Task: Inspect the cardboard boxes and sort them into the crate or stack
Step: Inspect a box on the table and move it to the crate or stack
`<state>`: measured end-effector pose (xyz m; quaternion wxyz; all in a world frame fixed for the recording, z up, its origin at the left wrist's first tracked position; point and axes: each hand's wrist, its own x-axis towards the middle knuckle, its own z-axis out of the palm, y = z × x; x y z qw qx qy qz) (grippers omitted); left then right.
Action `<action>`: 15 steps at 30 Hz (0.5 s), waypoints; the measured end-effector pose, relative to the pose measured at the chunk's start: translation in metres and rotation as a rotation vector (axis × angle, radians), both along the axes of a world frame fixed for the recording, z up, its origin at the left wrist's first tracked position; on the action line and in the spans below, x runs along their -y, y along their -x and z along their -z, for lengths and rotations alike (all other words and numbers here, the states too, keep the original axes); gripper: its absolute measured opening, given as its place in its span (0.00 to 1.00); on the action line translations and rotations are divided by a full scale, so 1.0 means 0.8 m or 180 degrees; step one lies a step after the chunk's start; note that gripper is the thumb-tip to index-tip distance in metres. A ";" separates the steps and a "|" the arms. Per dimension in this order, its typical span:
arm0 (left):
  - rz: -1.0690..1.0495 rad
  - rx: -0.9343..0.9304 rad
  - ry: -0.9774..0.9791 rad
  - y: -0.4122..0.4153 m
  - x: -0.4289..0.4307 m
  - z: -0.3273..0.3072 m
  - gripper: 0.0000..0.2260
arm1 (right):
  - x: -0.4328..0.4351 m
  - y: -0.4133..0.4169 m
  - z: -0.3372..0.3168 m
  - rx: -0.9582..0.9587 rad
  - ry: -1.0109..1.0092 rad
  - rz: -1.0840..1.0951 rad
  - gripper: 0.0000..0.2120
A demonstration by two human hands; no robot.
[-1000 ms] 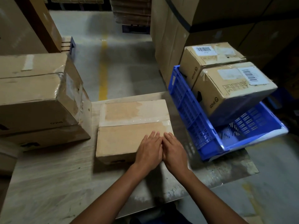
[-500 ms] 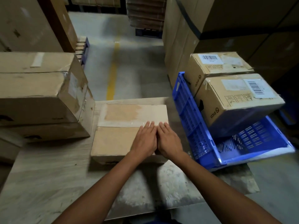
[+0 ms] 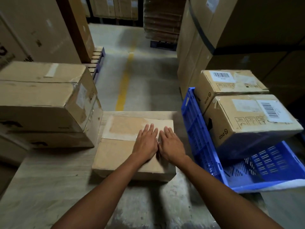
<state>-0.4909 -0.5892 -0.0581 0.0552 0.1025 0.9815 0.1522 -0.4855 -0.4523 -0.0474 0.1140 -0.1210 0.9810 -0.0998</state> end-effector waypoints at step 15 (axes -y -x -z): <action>-0.1939 0.0045 -0.0250 0.031 0.116 -0.005 0.20 | 0.022 0.006 -0.003 0.0222 0.1764 0.1832 0.37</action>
